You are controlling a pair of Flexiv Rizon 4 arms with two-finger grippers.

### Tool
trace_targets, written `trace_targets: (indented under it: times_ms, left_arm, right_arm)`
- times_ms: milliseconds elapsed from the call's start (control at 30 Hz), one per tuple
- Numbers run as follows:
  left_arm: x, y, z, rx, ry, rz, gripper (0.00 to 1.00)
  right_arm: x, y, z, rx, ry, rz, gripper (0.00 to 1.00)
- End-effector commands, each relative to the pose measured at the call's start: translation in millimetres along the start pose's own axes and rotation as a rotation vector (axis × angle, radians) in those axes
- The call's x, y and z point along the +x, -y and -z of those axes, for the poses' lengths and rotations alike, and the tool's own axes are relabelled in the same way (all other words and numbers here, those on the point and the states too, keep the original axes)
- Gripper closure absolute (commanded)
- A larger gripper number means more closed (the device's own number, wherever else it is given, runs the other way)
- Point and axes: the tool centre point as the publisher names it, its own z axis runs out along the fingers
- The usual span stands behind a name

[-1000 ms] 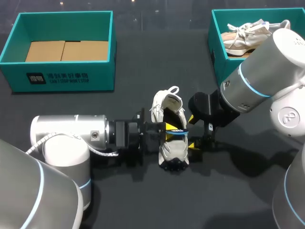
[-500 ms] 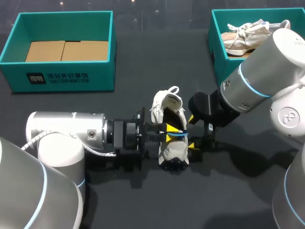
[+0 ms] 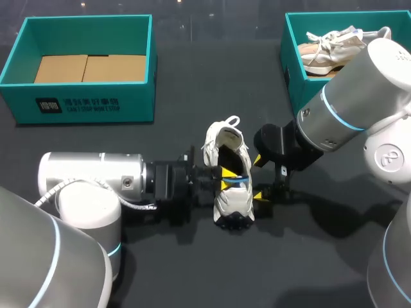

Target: Take the shoe out of the shoebox, open the shoe tongue, remove and reinsert the insole, then place the shoe into the shoebox

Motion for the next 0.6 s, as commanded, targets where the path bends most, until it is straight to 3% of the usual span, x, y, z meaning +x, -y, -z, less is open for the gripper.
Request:
trace_targets:
  times_ms: [33,133,167,200,300,500,567,600]
  left_arm:
    - [-3.0,-0.3,-1.0,0.009,0.004,0.012,1.00]
    - [-6.1,12.8,1.7,0.038,0.004,0.026,1.00]
    - [-6.6,15.5,2.2,0.045,0.003,0.033,0.94]
    - [-9.2,18.7,2.9,0.051,0.002,0.035,0.78]
    - [-11.2,30.0,4.7,0.080,-0.010,0.055,0.60]
    - [-8.1,46.5,4.6,0.095,-0.058,0.068,0.64]
    - [-6.5,47.6,3.4,0.089,-0.071,0.062,0.70]
    - [-4.8,46.9,2.2,0.081,-0.077,0.055,0.84]
  right_arm:
    - [1.0,0.2,-1.0,0.000,0.003,0.000,0.00]
    - [1.0,0.2,-1.0,0.000,0.003,0.000,0.00]
    - [1.0,0.2,-1.0,0.000,0.003,0.000,0.00]
    - [1.0,0.2,-1.0,0.000,0.003,0.000,0.00]
    - [1.0,0.2,-1.0,0.000,0.003,0.000,0.00]
    - [1.0,0.2,-1.0,0.000,0.003,0.000,0.00]
    - [1.0,0.2,-1.0,0.000,0.003,0.000,0.00]
    - [1.0,0.2,-1.0,0.000,0.003,0.000,0.00]
